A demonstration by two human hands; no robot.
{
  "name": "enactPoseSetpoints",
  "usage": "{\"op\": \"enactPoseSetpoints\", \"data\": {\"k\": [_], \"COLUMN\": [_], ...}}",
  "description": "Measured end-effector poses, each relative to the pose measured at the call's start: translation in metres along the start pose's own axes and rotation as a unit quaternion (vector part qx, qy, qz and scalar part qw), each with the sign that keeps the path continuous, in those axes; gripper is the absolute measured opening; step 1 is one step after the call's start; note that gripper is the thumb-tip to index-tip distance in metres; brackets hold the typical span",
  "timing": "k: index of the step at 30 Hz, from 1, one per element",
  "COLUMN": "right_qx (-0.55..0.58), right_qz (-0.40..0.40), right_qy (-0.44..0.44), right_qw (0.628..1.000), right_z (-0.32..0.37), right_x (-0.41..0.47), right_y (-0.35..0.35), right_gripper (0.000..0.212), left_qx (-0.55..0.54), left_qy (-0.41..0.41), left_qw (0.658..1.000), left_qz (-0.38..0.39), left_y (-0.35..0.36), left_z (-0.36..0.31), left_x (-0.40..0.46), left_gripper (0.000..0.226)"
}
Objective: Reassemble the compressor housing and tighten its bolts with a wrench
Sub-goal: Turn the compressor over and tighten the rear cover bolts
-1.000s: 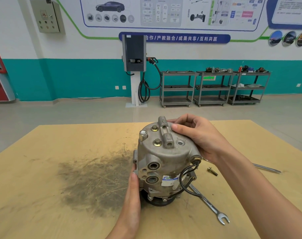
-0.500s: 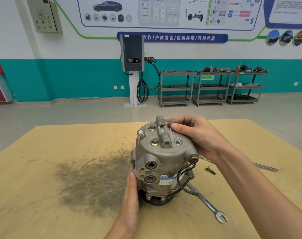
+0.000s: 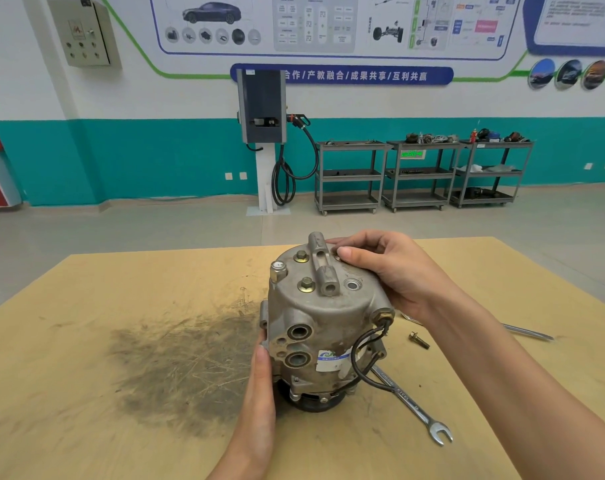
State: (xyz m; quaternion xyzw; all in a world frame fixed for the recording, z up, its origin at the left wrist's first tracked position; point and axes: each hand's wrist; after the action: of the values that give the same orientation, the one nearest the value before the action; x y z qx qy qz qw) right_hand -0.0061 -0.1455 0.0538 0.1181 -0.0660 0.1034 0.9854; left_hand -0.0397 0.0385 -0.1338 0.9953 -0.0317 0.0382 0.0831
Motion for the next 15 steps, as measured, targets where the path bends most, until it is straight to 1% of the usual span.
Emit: {"op": "enactPoseSetpoints", "data": {"k": [3,7,9,10,12,13,14,15], "right_qx": [0.002,-0.015,-0.024,-0.008,0.037,0.013,-0.073,-0.216], "right_qz": [-0.007,-0.013,-0.006,0.0,-0.011,-0.042,-0.09,-0.139], "right_qy": [0.0,-0.006,-0.008,-0.011,-0.019,-0.032,-0.049,-0.058], "right_qw": [1.0,1.0,1.0,1.0,0.999,0.999,0.992,0.965], "right_z": [0.0,-0.001,0.001,0.001,-0.002,-0.008,-0.017,-0.029], "right_x": [0.0,0.002,0.0,-0.002,-0.007,-0.01,-0.013,-0.016], "right_y": [0.002,0.004,0.003,0.0,-0.013,-0.022,-0.031,-0.042], "right_gripper": [0.01,0.013,0.01,0.011,0.023,0.023,0.018,0.012], "left_qx": [-0.002,0.0,-0.001,-0.001,-0.004,-0.005,-0.005,-0.005], "left_qy": [-0.001,0.01,0.014,0.016,0.013,0.008,0.005,0.004], "left_qw": [1.0,1.0,1.0,1.0,1.0,1.0,1.0,1.0], "left_qz": [0.002,0.0,-0.004,-0.006,-0.005,-0.003,-0.001,-0.001], "left_y": [0.0,0.0,-0.001,-0.001,-0.002,-0.002,-0.002,-0.002], "left_z": [0.0,-0.001,0.001,0.001,0.002,0.002,0.003,0.003], "left_x": [0.0,0.0,0.0,0.0,0.001,0.002,0.002,0.003], "left_gripper": [0.094,0.099,0.1,0.1,0.099,0.098,0.098,0.097]}}
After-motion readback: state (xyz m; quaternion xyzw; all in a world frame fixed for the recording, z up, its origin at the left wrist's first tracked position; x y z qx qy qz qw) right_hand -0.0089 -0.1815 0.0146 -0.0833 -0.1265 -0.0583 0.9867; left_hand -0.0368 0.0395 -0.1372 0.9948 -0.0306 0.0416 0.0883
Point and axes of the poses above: each hand's wrist, its own x-axis towards the middle knuckle, its own y-axis out of the palm, z = x × y, and after that the axes turned 5 degrees about x, right-handed
